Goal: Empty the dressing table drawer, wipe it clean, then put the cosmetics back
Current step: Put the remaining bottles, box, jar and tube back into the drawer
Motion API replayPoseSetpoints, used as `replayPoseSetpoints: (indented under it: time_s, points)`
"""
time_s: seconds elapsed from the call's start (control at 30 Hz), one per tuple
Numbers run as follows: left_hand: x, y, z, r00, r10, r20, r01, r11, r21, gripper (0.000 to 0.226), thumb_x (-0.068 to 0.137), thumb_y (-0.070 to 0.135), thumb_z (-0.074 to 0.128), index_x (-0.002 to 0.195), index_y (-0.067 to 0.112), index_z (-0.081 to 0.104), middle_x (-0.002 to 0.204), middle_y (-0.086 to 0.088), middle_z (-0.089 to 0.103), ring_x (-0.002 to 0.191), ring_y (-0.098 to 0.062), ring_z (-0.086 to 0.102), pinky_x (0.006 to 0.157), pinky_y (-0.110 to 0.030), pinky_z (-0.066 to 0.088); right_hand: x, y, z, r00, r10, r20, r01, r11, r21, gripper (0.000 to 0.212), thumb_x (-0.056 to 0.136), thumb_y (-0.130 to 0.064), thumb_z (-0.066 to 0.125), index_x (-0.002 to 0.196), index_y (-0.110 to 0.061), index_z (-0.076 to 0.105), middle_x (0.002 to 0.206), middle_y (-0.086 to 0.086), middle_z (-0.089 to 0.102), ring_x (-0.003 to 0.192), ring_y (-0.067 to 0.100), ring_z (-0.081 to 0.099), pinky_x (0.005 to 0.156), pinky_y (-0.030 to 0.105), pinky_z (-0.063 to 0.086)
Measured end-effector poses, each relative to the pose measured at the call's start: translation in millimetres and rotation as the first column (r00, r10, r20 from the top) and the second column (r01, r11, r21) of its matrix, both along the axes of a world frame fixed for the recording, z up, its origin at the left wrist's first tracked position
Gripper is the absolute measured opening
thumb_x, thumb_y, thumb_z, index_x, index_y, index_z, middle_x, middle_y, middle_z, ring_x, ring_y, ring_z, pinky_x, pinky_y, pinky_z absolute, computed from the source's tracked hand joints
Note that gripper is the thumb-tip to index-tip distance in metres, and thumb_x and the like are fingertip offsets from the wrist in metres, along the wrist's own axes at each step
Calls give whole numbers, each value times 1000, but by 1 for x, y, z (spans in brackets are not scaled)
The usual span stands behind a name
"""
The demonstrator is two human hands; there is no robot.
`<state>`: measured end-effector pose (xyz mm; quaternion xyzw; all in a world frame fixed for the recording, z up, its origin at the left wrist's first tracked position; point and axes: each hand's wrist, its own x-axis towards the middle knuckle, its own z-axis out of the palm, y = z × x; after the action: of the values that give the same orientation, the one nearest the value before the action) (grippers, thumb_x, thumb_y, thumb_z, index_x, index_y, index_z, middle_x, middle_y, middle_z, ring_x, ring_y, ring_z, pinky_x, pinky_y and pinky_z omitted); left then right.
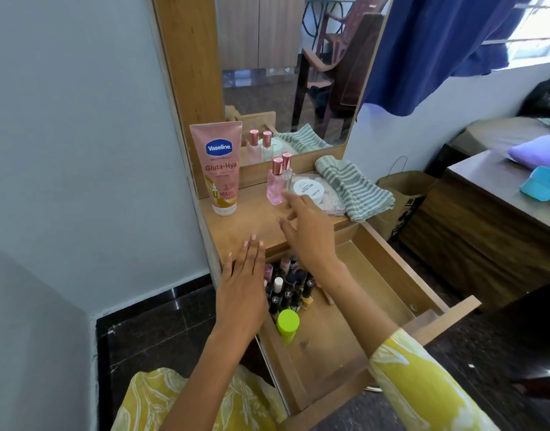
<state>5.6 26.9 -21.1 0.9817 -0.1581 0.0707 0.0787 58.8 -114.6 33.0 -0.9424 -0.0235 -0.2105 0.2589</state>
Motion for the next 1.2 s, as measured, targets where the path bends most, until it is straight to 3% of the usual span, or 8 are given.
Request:
replayPoseSetpoints:
  time_s: [0.1,0.17,0.27,0.4,0.6,0.83,1.03,1.2]
  points:
    - [1,-1,-1,1000,13,-10,-13,1000,19,79,98,22,39,136,13,-30,152,-5,-29,142,-19,-22,111,-37,-16,28,9,2,998,-67,18,68,998,-2,46,87,-22,62,131,-18,49,109,7,56,81,22,61,62,29,45]
    - [1,-3,-1,1000,18,-7,-18,1000,18,79,98,23,37,135,13,-32,150,-5,-31,143,-19,-21,111,-37,-16,42,13,5,991,-128,36,126,990,64,37,87,-33,63,118,-14,57,106,5,60,83,21,62,65,29,46]
    - [0,-4,0,1000,21,-13,-21,1000,9,75,99,22,33,135,13,-31,149,-4,-32,143,-18,-21,112,-37,-15,59,15,8,973,-219,76,207,968,142,38,82,-45,67,95,-10,59,88,3,65,76,19,59,60,27,38]
    - [0,-4,0,1000,20,-8,-20,1000,2,73,99,21,32,136,13,-30,149,-4,-31,142,-19,-21,109,-36,-18,73,14,6,955,-288,74,273,948,163,36,80,-41,70,94,-11,56,89,4,64,76,19,58,60,26,32]
    - [0,-4,0,1000,21,-21,-22,1000,-16,74,98,19,33,136,14,-31,148,-3,-33,142,-17,-22,111,-36,-16,62,13,5,972,-212,106,170,936,308,26,77,-31,74,83,-10,60,78,1,66,70,17,60,61,35,47]
    - [-1,-4,0,1000,10,-11,-11,999,-40,74,97,17,34,138,13,-27,152,-4,-27,142,-18,-21,112,-36,-16,-13,-3,2,996,-81,35,58,899,433,23,75,-31,76,90,-15,68,75,-7,68,68,6,64,66,29,56]
    - [1,-4,-1,1000,13,-24,-14,999,-50,73,99,20,32,138,14,-29,151,-3,-30,142,-17,-21,112,-36,-15,-90,-39,3,999,-30,-28,38,941,336,20,65,-20,82,78,-18,67,69,-10,66,62,3,63,59,20,53]
    - [-2,-5,0,1000,14,-20,-15,998,-55,72,99,21,32,137,13,-29,153,-5,-27,142,-18,-21,112,-36,-15,-118,-51,-13,960,-28,-279,69,988,137,23,67,-38,75,65,-21,59,61,-11,63,55,-1,60,53,14,45]
